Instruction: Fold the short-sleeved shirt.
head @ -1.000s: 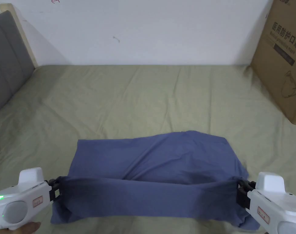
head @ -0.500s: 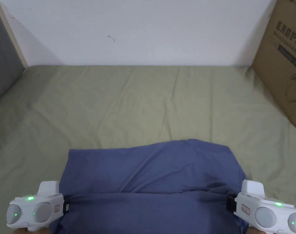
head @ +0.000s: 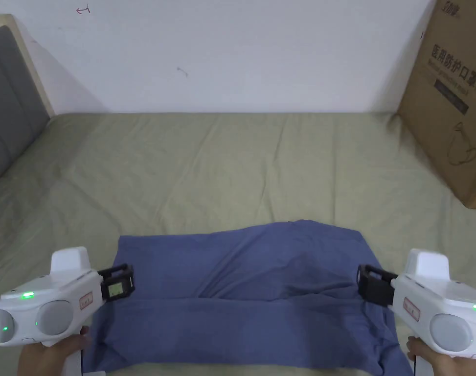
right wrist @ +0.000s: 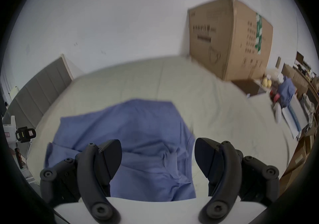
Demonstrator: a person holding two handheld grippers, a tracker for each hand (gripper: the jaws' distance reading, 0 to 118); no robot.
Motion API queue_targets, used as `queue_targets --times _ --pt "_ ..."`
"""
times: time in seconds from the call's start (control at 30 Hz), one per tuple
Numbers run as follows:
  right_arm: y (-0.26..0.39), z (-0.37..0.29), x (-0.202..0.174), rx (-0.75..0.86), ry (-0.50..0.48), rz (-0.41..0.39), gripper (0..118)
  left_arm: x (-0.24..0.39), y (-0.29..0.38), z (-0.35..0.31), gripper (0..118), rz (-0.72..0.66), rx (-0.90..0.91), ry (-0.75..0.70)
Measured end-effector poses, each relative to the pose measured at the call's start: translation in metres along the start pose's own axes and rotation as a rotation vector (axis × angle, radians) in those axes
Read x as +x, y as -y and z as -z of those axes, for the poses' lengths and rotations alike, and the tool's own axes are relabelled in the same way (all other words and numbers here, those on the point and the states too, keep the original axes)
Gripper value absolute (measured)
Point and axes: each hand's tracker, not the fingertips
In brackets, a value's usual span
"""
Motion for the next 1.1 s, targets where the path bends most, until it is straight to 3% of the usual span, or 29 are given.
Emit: queue_targets --times 0.23,0.3,0.33,0.37,0.43,0.5,0.53,0.87,1.1 --pt "-0.014 -0.091 -0.031 0.297 0.035 -0.098 90 0.014 -0.003 -0.076 103 0.036 0.32 -0.016" --pt "-0.008 -0.109 -0.037 0.35 0.053 -0.113 87 0.021 0.003 -0.097 96 0.046 0.384 -0.024" --pt "-0.007 -0.116 -0.042 0.365 0.053 -0.117 85 0.022 0.006 -0.104 88 0.052 0.404 -0.022" --pt "-0.003 -0.121 -0.044 0.381 0.058 -0.125 80 0.024 0.011 -0.11 73 0.061 0.421 -0.022" --pt "0.005 -0.13 -0.05 0.41 0.072 -0.148 62 0.024 0.02 -0.117 39 0.088 0.434 -0.027" --pt "0.011 -0.136 -0.054 0.415 0.081 -0.15 14 0.025 0.029 -0.122 10 0.112 0.439 -0.023" --pt "0.013 -0.137 -0.055 0.418 0.082 -0.147 0 0.024 0.034 -0.124 1 0.121 0.441 -0.016" --pt "0.018 -0.139 -0.052 0.409 0.064 -0.138 0 0.017 0.043 -0.125 0 0.106 0.353 0.026" --pt "0.012 -0.126 -0.051 0.391 0.064 -0.134 0 -0.011 0.032 -0.074 0 -0.001 0.079 0.022"
